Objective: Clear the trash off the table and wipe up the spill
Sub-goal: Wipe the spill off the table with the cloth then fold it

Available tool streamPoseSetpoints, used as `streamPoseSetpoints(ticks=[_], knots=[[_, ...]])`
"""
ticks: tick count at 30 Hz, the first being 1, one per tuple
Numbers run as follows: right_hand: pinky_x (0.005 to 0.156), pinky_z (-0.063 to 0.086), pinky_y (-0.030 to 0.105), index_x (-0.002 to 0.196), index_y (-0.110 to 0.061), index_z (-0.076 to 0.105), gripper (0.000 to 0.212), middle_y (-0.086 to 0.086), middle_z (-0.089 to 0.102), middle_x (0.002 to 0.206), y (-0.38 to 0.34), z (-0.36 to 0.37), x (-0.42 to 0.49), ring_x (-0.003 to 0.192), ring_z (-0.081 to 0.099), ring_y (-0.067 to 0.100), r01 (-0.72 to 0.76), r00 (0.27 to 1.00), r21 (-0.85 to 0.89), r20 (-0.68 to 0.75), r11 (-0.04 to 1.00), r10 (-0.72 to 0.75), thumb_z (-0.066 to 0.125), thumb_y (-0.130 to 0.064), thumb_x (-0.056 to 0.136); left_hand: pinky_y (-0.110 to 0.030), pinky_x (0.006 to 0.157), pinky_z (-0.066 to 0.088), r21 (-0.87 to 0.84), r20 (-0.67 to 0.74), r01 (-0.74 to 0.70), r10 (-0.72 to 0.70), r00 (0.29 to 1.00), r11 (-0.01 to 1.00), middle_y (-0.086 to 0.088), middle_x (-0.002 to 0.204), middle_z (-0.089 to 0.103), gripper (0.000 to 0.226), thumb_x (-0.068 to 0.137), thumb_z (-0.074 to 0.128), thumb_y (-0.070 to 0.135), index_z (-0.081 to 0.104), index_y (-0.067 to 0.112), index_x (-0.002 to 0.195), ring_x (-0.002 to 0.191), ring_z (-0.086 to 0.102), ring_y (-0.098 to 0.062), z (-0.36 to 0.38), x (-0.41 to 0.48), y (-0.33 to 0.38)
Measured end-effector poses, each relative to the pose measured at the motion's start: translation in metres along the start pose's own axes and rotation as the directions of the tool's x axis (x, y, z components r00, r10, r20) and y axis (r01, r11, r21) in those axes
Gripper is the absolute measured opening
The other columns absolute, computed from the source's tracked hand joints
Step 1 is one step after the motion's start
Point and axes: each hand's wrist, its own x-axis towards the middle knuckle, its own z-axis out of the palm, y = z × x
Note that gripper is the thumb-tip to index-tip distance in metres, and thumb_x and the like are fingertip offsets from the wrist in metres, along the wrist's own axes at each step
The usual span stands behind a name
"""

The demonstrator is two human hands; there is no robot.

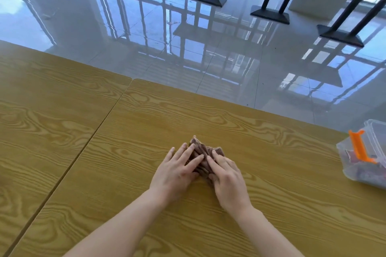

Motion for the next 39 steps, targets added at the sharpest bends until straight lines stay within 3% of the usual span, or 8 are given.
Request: streamPoseSetpoints(ticks=[4,13,22,29,39], knots=[[0.114,0.019,0.022,0.14,-0.018,0.053,0.053,-0.001,0.046,0.15,-0.004,0.004,0.027,0.139,0.039,0.02,0.125,0.99,0.029,0.059,0.992,-0.127,0.063,-0.005,0.09,-0.051,0.114,0.031,0.027,-0.094,0.079,-0.076,0.993,0.997,-0.013,0.151,0.042,0.05,0.093,0.06,0.034,0.049,0.024,0.14,0.141,0.037,-0.03,-0.001,-0.007,-0.015],[0.118,0.026,0.036,0.145,-0.02,0.046,0.052,0.0,0.038,0.155,-0.061,0.03,0.094,0.144,0.031,0.022,0.27,0.948,0.059,0.158,0.961,-0.276,0.057,-0.008,0.096,-0.049,0.112,0.036,0.091,-0.135,0.225,-0.212,0.968,0.97,-0.014,0.146,0.048,0.045,0.092,0.064,0.028,0.056,0.02,0.136,0.135,0.045,-0.031,-0.033,-0.019,-0.085],[0.119,0.025,0.034,0.146,-0.021,0.044,0.054,0.0,0.037,0.156,-0.096,0.054,0.143,0.145,0.029,0.022,0.3,0.938,0.049,0.164,0.953,-0.304,0.056,-0.008,0.096,-0.048,0.115,0.032,0.082,-0.125,0.295,-0.284,0.951,0.952,-0.012,0.149,0.045,0.043,0.096,0.057,0.031,0.053,0.021,0.138,0.139,0.039,-0.03,-0.047,-0.009,-0.141],[0.121,0.02,0.031,0.149,-0.022,0.038,0.055,0.001,0.032,0.158,-0.11,0.067,0.169,0.148,0.024,0.02,0.303,0.942,0.046,0.137,0.952,-0.306,0.054,-0.013,0.098,-0.042,0.119,0.022,0.054,-0.102,0.339,-0.333,0.938,0.939,-0.005,0.158,0.031,0.045,0.102,0.041,0.036,0.041,0.026,0.146,0.146,0.025,-0.024,-0.051,0.003,-0.169],[0.121,0.017,0.03,0.15,-0.023,0.036,0.052,0.001,0.03,0.159,-0.114,0.075,0.183,0.149,0.021,0.018,0.292,0.948,0.033,0.123,0.956,-0.294,0.05,-0.015,0.1,-0.045,0.119,0.023,0.053,-0.074,0.351,-0.347,0.935,0.935,-0.006,0.158,0.03,0.045,0.102,0.038,0.035,0.038,0.025,0.146,0.147,0.023,-0.025,-0.053,0.011,-0.182]])
